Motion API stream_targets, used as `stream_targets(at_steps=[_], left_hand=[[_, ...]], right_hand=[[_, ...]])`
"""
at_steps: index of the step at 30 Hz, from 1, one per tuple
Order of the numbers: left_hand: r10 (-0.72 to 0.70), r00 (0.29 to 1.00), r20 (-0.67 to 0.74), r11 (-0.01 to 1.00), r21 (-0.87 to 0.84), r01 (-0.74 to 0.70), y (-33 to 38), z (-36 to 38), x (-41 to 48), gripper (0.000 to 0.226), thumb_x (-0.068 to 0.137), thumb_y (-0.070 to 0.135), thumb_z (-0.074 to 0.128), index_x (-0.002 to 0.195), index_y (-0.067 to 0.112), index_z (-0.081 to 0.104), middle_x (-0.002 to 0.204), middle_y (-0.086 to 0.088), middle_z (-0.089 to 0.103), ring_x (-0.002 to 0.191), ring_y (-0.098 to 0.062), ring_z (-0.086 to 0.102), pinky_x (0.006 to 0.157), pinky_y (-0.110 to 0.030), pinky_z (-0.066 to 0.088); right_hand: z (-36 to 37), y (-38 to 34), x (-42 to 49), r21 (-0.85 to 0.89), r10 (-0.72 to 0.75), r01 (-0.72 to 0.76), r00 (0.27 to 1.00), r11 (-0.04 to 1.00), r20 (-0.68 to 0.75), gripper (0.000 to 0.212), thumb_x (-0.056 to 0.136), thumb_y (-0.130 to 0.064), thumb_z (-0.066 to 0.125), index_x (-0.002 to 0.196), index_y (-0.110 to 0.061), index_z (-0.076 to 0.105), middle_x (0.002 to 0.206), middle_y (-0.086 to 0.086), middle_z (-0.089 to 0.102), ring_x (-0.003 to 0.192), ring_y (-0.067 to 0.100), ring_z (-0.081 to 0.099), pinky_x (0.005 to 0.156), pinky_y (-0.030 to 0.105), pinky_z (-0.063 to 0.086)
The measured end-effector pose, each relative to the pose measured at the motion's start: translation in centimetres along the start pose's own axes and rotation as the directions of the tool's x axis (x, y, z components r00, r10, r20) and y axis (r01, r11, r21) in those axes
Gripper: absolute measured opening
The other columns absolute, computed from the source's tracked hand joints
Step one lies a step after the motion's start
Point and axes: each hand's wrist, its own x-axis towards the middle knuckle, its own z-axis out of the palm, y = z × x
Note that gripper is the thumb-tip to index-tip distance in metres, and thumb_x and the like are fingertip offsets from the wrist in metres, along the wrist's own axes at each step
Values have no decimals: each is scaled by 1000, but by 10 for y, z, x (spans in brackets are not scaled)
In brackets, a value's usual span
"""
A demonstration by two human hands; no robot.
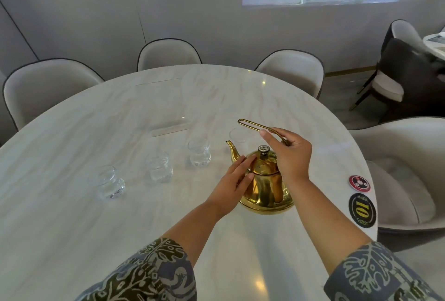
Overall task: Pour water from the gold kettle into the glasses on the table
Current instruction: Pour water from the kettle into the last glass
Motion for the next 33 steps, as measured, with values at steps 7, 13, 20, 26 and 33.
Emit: stream_targets(at_steps=[7,13,20,26,33], left_hand=[[24,1000,-6,1000,-10,-24,17,23,-1,44,99,37,34,140,49,24,156,10,19,144,-8,14,118,-34,21],[0,999,37,1000,-24,1,24,30,10,43,99,37,33,139,49,26,156,8,18,145,-11,12,118,-38,22],[18,998,65,999,-31,-16,23,26,41,42,99,39,32,139,50,27,155,8,23,144,-9,14,116,-28,17],[25,998,65,994,-103,-19,16,16,70,39,99,40,34,124,68,28,151,6,31,142,-12,22,118,-42,22],[-12,998,63,982,-190,24,4,9,90,37,100,37,33,130,58,31,146,6,37,135,-10,33,114,-30,26]], right_hand=[[-27,-1,2,-12,2,-3,1000,1000,-7,34,75,-37,77,101,-15,75,96,-5,75,88,11,67,75,20,55],[-36,2,12,-40,17,-18,999,999,-39,36,75,-38,77,102,-14,75,97,-3,74,92,12,67,77,21,55],[-28,5,41,-105,18,-25,997,994,-71,37,75,-40,77,102,-15,75,99,-2,74,94,13,67,85,32,57],[-10,5,71,-172,26,-36,998,984,-61,37,74,-40,77,101,-16,76,98,-3,74,88,8,64,84,28,54],[15,10,96,-289,26,-23,1000,957,5,36,76,-40,76,101,-15,76,102,-1,74,91,9,62,73,13,45]])
